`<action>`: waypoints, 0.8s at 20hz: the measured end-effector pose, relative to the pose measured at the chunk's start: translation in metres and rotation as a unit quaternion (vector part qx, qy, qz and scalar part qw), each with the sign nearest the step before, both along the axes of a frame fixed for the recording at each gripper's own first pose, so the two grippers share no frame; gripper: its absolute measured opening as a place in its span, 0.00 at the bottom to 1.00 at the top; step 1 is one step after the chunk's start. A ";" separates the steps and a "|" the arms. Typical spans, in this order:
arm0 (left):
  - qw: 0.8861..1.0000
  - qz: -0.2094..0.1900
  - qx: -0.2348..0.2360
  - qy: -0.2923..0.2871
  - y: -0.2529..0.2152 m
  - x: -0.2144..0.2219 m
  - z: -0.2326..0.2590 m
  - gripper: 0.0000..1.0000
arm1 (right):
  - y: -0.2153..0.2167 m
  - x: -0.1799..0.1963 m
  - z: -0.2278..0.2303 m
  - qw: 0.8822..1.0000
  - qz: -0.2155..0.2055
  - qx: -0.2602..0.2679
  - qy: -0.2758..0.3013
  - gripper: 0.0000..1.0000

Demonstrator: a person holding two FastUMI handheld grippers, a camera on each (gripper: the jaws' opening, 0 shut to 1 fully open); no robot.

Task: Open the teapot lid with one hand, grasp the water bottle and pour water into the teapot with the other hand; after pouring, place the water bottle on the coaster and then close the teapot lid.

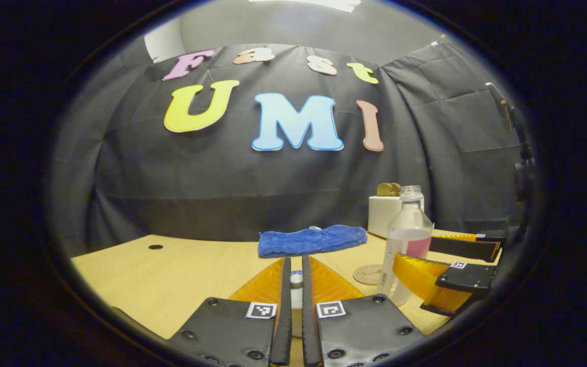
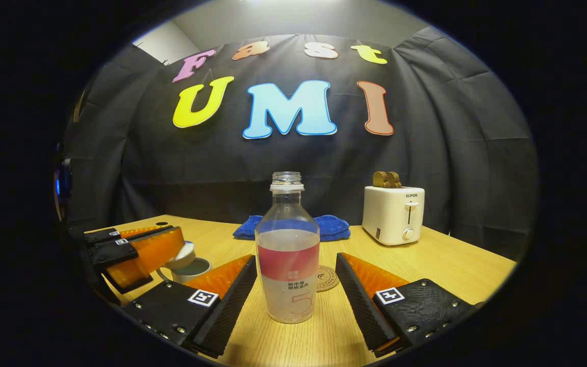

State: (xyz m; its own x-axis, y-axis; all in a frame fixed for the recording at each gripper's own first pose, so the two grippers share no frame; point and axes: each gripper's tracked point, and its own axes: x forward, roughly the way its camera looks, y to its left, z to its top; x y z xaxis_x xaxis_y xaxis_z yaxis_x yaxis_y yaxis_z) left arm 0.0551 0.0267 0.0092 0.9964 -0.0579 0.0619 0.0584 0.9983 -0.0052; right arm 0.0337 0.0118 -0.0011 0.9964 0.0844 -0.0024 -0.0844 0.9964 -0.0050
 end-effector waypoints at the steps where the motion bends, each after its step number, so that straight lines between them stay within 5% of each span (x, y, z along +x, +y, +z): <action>1: 1.000 0.005 0.000 0.001 0.006 -0.002 -0.001 0.18 | 0.000 0.000 0.000 1.000 -0.001 0.000 0.000 0.96; 9: 0.999 0.037 0.000 0.020 0.054 -0.018 -0.009 0.18 | 0.006 0.002 0.000 1.000 0.007 0.000 -0.001 0.96; 11: 0.999 0.040 0.000 0.024 0.059 -0.019 -0.012 0.18 | 0.006 0.004 -0.001 1.000 0.005 0.000 -0.001 0.93; 12: 0.999 0.042 0.001 0.026 0.062 -0.019 -0.012 0.18 | 0.006 0.002 0.000 1.000 0.006 0.000 0.000 0.81; 16: 0.998 0.046 0.001 0.032 0.073 -0.020 -0.015 0.18 | 0.009 0.008 -0.006 1.000 0.011 -0.002 0.013 0.81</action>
State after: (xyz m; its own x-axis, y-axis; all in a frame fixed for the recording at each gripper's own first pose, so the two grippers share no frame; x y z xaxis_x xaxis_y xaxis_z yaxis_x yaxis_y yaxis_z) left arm 0.0347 0.0998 -0.0062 0.9994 0.0342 -0.0019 -0.0342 0.9994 -0.0039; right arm 0.0419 0.0204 -0.0070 0.9938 0.1072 -0.0286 -0.1074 0.9942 -0.0060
